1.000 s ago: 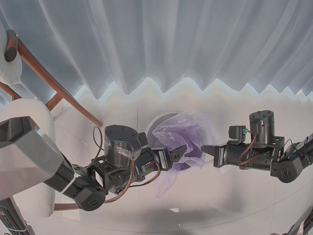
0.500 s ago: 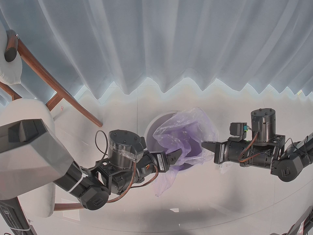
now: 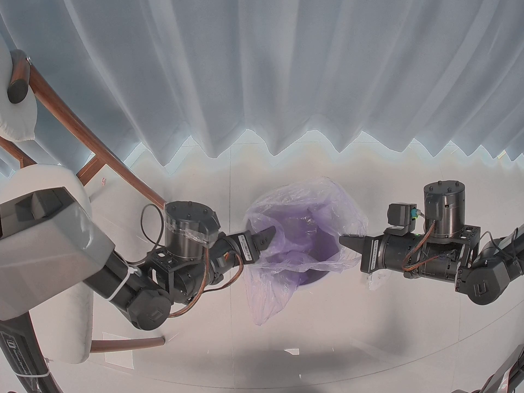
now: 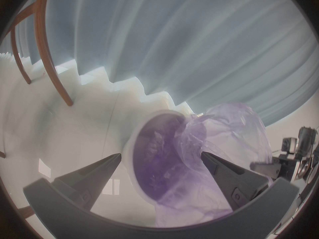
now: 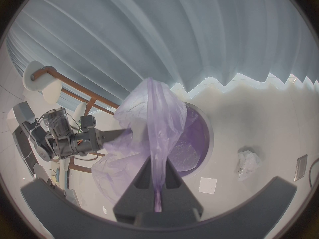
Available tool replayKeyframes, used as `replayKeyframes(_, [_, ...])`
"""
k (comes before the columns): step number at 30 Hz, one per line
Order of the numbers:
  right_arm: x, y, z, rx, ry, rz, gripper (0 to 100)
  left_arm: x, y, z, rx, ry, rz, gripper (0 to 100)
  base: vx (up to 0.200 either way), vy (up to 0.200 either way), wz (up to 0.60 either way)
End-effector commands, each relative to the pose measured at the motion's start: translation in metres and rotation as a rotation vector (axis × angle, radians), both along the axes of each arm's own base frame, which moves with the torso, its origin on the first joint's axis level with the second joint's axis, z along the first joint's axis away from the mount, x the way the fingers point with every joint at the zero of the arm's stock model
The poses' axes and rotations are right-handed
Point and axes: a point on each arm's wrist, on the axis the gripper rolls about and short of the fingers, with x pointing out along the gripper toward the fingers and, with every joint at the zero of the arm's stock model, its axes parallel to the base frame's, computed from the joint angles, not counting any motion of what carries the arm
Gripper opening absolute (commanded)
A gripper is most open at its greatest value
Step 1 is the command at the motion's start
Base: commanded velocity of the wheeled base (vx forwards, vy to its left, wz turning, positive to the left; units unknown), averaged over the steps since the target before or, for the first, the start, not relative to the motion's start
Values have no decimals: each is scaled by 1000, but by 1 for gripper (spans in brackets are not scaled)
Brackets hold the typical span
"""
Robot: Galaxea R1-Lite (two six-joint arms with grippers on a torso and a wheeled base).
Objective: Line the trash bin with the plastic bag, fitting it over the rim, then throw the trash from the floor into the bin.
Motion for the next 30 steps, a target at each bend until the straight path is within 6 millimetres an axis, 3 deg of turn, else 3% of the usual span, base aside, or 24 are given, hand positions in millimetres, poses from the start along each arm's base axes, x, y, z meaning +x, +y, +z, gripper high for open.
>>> replayKeyframes(1, [-2, -1, 3, 6, -10, 0, 0, 15, 12, 10, -21, -35, 58, 100, 0, 0, 0])
replayKeyframes(4, [-3, -2, 4, 4, -9, 0, 0, 25, 22, 16, -33, -59, 105, 100, 0, 0, 0])
replayKeyframes(8, [-4, -2, 2, 1, -4, 0, 0, 25, 24, 29, -66, -105, 104, 100, 0, 0, 0])
replayKeyframes(10, [-5, -3, 0, -4, 2, 2, 0, 18, 22, 40, -106, -156, 78, 100, 0, 0, 0])
replayKeyframes(14, [-7, -3, 0, -5, 3, 4, 0, 1, 18, 45, -136, -175, -13, 100, 0, 0, 0])
replayKeyframes(26, [-10, -6, -2, -9, 11, 2, 0, -26, 14, 12, -80, -74, -102, 100, 0, 0, 0])
replayKeyframes(30, [-11, -6, -3, -12, 13, 3, 0, -27, 7, 8, -79, -71, -121, 100, 0, 0, 0])
